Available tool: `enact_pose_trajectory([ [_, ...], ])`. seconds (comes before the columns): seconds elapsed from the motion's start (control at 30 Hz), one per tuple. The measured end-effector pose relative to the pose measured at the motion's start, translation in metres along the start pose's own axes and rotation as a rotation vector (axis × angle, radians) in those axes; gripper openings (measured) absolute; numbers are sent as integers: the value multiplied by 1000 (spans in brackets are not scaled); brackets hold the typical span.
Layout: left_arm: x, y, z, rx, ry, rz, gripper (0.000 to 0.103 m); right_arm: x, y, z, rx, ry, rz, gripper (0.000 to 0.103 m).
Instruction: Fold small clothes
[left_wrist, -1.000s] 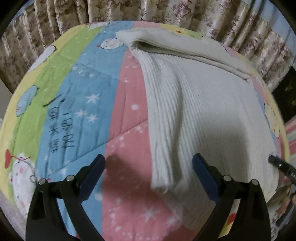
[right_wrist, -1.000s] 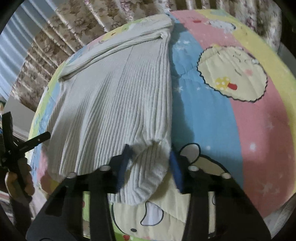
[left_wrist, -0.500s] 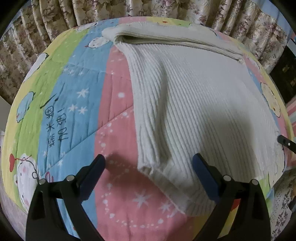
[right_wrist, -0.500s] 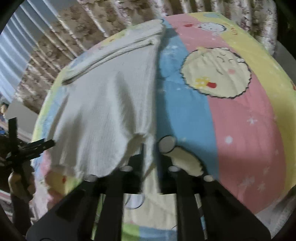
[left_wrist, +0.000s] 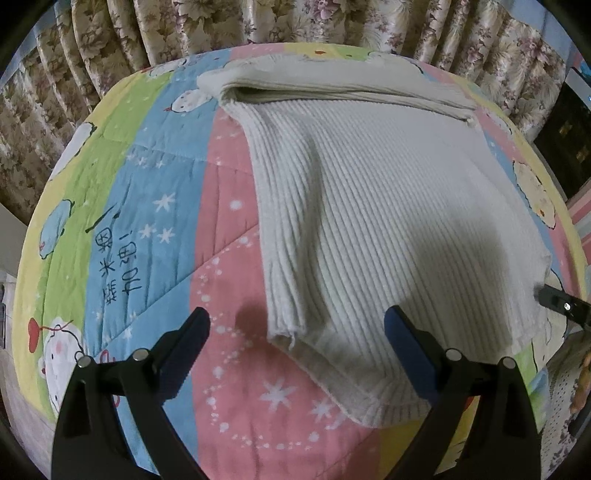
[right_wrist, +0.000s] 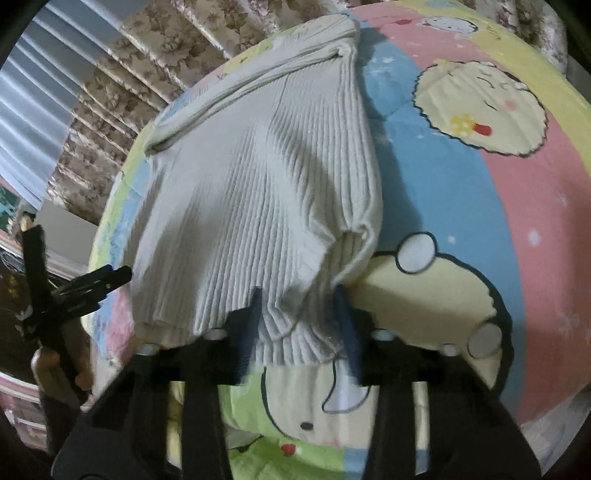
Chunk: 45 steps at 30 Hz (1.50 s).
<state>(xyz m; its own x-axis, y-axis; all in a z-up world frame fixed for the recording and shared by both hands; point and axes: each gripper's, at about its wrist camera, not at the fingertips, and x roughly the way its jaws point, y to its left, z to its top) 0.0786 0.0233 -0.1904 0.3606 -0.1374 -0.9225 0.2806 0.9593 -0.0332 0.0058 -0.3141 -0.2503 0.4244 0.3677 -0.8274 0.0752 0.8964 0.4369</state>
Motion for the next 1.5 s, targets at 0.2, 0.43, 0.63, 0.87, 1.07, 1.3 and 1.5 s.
enact_pose_trajectory([
  [0.2,-6,0,-9,10,13,8,96,-1,7,2,-73,-1,-43,12],
  [0.43,-2,0,-27,-75,93,-146,96,4,8,1,-89,2,-55,12],
  [0.63,1,-14,-24,-66,88,-121,82,5,11,1,-105,4,-66,12],
  [0.87,1,-33,-17,35,96,-127,57,6,14,2,-117,2,-79,12],
  [1.07,2,-27,-8,27,85,-161,27,4,16,2,-114,4,-63,12],
  [1.3,-5,-30,-5,78,59,-176,15,0,27,3,-164,-4,-54,12],
  [1.5,-12,-25,7,91,-8,-178,14,-1,31,11,-171,-30,-15,12],
])
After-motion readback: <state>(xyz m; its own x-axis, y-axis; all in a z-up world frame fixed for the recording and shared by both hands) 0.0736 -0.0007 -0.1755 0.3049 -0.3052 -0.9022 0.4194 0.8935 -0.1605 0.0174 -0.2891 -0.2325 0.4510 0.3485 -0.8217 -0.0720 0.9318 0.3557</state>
